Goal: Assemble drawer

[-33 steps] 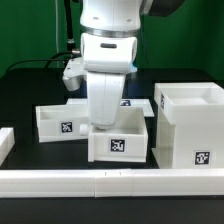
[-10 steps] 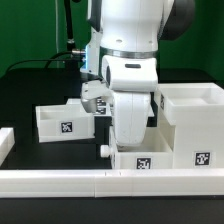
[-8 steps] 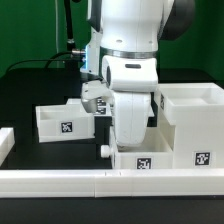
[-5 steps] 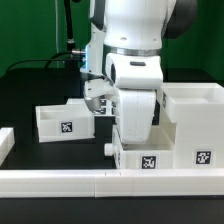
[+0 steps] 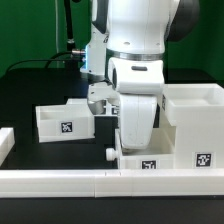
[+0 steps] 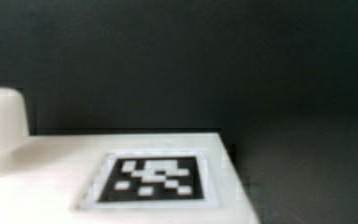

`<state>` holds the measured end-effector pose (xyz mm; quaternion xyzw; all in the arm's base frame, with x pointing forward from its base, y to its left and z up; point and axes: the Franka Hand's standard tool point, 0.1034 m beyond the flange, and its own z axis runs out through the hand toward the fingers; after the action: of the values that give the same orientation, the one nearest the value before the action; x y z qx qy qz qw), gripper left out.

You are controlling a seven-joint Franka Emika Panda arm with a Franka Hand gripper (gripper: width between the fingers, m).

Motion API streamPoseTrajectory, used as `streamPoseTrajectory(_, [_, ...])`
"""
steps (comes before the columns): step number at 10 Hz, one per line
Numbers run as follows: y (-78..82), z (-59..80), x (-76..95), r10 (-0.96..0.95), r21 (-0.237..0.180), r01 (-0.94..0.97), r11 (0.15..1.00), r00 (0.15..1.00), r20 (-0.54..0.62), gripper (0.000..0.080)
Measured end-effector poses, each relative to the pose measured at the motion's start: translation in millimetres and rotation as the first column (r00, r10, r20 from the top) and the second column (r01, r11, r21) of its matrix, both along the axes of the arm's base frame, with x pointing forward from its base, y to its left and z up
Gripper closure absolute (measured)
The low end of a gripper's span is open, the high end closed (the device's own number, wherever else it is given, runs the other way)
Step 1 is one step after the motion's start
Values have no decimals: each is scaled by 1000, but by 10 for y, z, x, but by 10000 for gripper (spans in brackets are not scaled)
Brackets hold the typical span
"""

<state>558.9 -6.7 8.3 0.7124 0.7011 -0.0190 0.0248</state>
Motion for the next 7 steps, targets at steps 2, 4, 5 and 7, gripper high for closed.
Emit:
streamPoseTrajectory(2, [18,-5,-5,-19,0,19,1000,1000,0,761])
streamPoseTrajectory(4, [10,-7,-3,-7,-8,7,1000,1000,9,761])
streamPoseTrajectory(5, [2,-11,-2,15,-16,-15,1000,1000,22,761])
streamPoseTrajectory(7, [4,-10,-3,1,-24,-1,1000,999,41,761])
